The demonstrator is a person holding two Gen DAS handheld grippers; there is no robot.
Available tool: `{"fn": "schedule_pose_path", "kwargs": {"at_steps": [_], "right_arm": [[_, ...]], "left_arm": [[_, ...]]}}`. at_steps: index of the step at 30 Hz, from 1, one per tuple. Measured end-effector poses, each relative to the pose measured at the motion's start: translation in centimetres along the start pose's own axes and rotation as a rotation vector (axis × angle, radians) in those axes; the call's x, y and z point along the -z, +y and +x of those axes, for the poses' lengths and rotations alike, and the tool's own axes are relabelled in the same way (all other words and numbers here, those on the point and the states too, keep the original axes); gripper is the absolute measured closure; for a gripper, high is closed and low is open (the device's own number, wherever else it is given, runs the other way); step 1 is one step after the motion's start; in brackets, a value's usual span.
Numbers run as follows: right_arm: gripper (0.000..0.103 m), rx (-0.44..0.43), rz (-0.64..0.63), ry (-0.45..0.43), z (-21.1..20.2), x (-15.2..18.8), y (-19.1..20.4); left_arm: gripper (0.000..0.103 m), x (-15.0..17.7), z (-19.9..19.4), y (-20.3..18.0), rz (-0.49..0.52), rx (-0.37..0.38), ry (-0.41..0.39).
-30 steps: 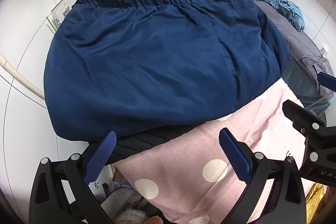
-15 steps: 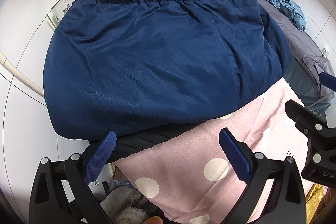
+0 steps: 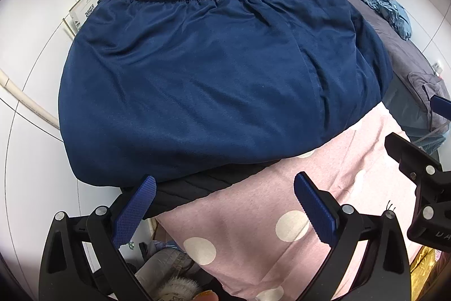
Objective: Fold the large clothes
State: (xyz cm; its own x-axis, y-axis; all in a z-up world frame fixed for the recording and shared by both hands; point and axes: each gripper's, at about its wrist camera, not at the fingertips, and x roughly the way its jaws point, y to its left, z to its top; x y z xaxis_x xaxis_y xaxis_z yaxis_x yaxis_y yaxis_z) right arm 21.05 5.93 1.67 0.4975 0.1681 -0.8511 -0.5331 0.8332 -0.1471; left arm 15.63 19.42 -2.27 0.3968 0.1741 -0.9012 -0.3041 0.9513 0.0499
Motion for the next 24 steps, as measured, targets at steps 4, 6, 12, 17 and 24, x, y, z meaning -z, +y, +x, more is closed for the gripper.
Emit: {"fn": "schedule_pose_path", "kwargs": {"at_steps": [4, 6, 12, 17, 24], "right_arm": [[0.006, 0.001, -0.001, 0.001, 0.01, 0.09, 0.04], [0.006, 0.001, -0.001, 0.001, -0.05, 0.17, 0.05], [0.006, 0.001, 0.000, 0.001, -0.13, 0.23, -0.01], [0.006, -0.001, -0.001, 0.002, -0.10, 0.19, -0.01], [0.006, 0.001, -0.003, 0.004, -0.07, 0.28, 0.01]], "left_arm": [[0.007, 0.10, 0.10, -0.03, 0.004, -0.001, 0.005], [0.007, 0.06, 0.16, -0.05, 0.006, -0.001, 0.005], [0.007, -0.06, 0.34, -0.12, 0.011, -0.007, 0.010], [0.007, -0.07, 0.43, -0.12, 0.012, -0.008, 0.011], [0.007, 0.11, 0.75, -0.16, 0.017, -0.017, 0.025]]}}
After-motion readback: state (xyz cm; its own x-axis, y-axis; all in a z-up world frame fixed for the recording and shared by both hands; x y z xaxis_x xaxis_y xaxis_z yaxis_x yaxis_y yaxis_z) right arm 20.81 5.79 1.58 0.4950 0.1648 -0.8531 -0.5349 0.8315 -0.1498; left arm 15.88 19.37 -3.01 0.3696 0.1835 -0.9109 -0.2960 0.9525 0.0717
